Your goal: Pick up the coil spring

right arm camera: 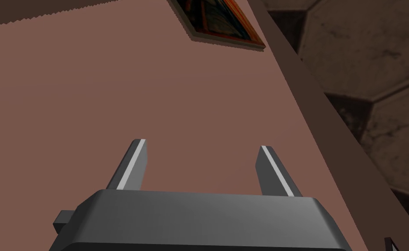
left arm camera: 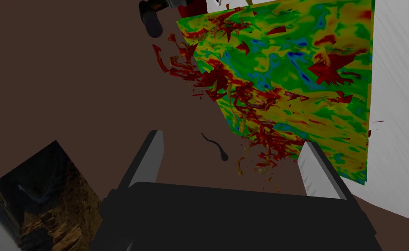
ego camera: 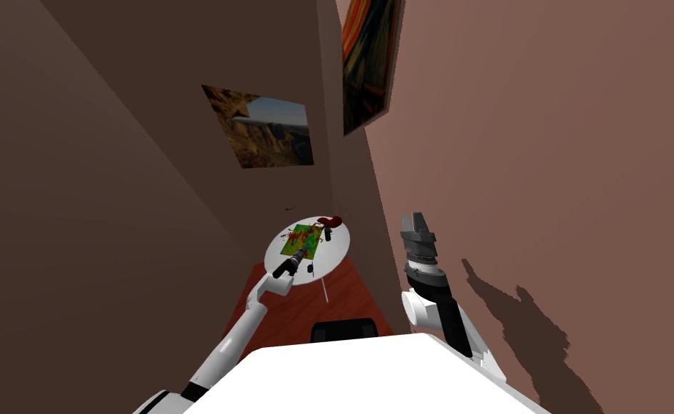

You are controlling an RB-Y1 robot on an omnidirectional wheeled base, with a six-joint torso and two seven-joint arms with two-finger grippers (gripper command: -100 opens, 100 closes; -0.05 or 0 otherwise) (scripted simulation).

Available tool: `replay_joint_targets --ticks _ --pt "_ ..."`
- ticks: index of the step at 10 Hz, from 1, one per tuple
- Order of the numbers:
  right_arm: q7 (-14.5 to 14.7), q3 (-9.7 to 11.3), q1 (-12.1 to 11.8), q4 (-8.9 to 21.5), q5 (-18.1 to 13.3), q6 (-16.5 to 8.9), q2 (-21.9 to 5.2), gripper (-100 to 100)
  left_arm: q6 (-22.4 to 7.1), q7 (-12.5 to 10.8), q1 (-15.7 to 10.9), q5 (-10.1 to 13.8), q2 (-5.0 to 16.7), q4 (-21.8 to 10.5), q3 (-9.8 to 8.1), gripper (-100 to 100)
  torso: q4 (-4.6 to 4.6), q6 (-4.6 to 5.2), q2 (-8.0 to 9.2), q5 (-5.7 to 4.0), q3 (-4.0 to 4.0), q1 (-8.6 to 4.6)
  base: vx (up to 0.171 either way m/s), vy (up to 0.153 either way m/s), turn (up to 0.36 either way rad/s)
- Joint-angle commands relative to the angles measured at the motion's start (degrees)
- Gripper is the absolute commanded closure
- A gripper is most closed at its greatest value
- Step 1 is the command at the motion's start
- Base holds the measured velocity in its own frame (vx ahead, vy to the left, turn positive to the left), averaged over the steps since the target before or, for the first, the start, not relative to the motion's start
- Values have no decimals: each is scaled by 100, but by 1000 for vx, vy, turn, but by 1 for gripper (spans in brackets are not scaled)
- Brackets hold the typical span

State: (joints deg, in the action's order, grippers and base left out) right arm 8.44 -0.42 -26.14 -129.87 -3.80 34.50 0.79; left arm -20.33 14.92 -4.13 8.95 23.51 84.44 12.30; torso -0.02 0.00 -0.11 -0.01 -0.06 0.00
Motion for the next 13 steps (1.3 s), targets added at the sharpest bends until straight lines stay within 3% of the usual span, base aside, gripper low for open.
replay_joint_targets --ticks 1,6,9,13 --pt "0 0 0 0 0 0 0 0 -103 28 -43 -17 -15 -177 38 -100 0 0 0 0 0 0 21 6 -76" --pt "0 0 0 0 0 0 0 0 -884 170 -335 -36 -40 -1000 323 -100 0 -2 0 1 0 6 29 19 -172" --pt "0 -1 0 0 0 0 0 0 -1078 200 -384 -46 -53 -1233 390 -100 0 -3 4 2 2 10 18 31 -107" --pt "0 -1 0 0 0 0 -1 0 -1662 299 -500 -99 -118 -1949 626 -100 1 -4 7 5 4 24 13 57 -205"
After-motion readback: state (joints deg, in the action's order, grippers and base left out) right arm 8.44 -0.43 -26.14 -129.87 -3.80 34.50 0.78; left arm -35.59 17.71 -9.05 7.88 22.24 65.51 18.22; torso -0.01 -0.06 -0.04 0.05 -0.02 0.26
